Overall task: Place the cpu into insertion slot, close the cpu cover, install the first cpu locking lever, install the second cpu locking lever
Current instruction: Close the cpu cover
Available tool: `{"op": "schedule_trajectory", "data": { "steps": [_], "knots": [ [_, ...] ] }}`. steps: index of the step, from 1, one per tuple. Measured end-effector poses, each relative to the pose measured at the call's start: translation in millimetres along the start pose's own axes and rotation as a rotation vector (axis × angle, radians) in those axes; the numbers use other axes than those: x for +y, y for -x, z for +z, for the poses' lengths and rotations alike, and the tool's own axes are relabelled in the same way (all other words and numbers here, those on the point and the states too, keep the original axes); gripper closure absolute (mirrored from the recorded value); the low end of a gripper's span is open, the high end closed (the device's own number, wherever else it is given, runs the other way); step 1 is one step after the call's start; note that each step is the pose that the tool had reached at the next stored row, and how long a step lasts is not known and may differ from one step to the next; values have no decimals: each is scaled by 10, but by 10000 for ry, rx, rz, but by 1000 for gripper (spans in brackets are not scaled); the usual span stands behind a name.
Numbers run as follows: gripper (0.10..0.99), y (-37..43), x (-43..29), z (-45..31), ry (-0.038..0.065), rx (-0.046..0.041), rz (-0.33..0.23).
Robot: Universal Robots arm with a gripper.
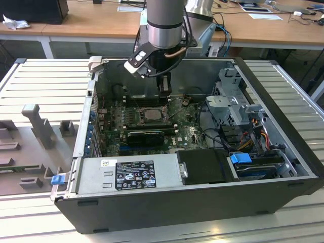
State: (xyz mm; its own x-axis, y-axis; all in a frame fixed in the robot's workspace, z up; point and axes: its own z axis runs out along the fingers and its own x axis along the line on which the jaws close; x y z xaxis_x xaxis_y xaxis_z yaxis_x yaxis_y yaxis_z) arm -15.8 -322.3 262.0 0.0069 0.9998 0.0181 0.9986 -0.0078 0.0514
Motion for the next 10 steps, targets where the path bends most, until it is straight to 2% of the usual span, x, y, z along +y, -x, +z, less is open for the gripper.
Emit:
{"op": "schedule_trajectory", "data": {
  "steps": [5, 6, 7, 9, 10],
  "knots": [
    [980, 0, 107, 7, -36, -1, 0],
    [980, 0, 118, 1, -41, -4, 1],
    [980, -1, 125, -41, -40, -1, 3],
    [980, -1, 140, -44, -39, 2, 2],
    [980, -1, 179, -42, -40, 2, 4]
  ]
}}
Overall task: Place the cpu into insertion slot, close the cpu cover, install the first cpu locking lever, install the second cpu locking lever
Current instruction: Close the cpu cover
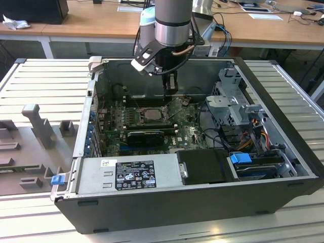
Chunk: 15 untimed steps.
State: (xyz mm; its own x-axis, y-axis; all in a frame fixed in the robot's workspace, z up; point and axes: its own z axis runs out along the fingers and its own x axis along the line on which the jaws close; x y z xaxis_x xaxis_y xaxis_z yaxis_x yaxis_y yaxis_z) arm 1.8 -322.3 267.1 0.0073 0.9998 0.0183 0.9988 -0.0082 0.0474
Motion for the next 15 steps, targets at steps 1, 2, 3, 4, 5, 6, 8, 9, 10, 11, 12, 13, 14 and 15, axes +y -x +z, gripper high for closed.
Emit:
{"op": "schedule_trajectory", "data": {
  "steps": [1, 2, 3, 4, 5, 6, 8, 9, 10, 11, 12, 13, 14, 15],
  "knots": [
    [980, 0, 43, 1, 1, -2, -3],
    [980, -1, 110, 4, -11, -4, -1],
    [980, -1, 153, 7, -26, -4, -3],
    [980, -2, 249, 12, -61, -2, -4],
    [980, -2, 275, 13, -62, -3, -4],
    [980, -2, 292, 14, -62, -2, -4],
    [980, -3, 355, 21, -62, 2, -20],
    [980, -3, 377, 23, -63, 2, -38],
    [980, -3, 409, 30, -63, 4, -65],
    [980, -3, 433, 39, -64, 4, -86],
    [980, -3, 464, 51, -64, 5, -99],
    [980, -3, 499, 65, -64, 6, -111],
    [980, -3, 522, 74, -64, 6, -117],
    [980, -3, 540, 84, -64, 6, -121]
  ]
}}
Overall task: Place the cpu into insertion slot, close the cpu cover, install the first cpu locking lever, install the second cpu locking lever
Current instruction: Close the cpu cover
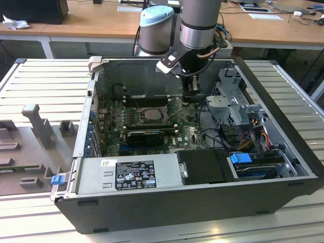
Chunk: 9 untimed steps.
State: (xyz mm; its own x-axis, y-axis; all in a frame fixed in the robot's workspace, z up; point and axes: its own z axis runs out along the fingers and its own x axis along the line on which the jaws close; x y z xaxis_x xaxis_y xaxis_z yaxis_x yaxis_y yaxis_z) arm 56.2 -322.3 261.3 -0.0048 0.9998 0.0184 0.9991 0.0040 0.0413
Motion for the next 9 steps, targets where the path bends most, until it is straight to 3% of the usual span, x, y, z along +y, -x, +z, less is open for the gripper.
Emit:
{"op": "schedule_trajectory", "data": {
  "steps": [3, 6, 9],
  "knots": [
    [980, 1, 53, 45, 0, 1, -11],
    [980, 2, 61, 106, -13, 6, -21],
    [980, 3, 60, 110, -173, 16, -21]
  ]
}}
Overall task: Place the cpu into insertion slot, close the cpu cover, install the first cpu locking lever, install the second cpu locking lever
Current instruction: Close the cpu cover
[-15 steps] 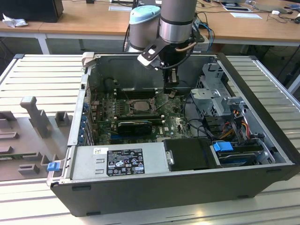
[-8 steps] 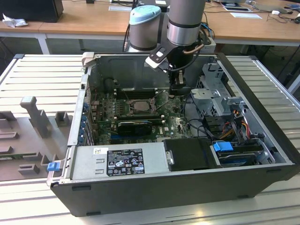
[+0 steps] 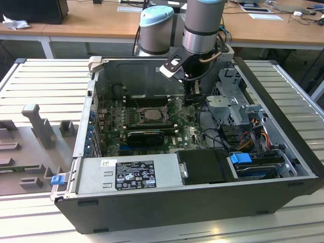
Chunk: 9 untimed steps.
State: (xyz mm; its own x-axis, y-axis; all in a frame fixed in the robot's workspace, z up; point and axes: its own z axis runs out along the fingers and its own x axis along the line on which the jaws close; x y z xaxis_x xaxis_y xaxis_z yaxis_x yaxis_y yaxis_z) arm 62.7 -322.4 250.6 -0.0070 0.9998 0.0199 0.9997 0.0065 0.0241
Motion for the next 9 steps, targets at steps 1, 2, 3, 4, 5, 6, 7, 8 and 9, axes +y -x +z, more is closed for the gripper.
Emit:
{"op": "schedule_trajectory", "data": {
  "steps": [1, 2, 3, 4, 5, 6, 7, 8, 9],
  "knots": [
    [980, 0, -2, 1, -42, 6, 2],
    [980, -1, -8, 1, -86, 9, 5],
    [980, -1, -16, 2, -97, 11, 3],
    [980, 0, -22, 1, -98, 12, 3],
    [980, -1, -23, 1, -98, 20, 2],
    [980, -1, -25, 2, -98, 24, 2],
    [980, 0, -29, 1, -98, 24, 4],
    [980, 0, -34, 0, -99, 22, 3],
    [980, 0, -40, 0, -98, 22, 3]
  ]
}}
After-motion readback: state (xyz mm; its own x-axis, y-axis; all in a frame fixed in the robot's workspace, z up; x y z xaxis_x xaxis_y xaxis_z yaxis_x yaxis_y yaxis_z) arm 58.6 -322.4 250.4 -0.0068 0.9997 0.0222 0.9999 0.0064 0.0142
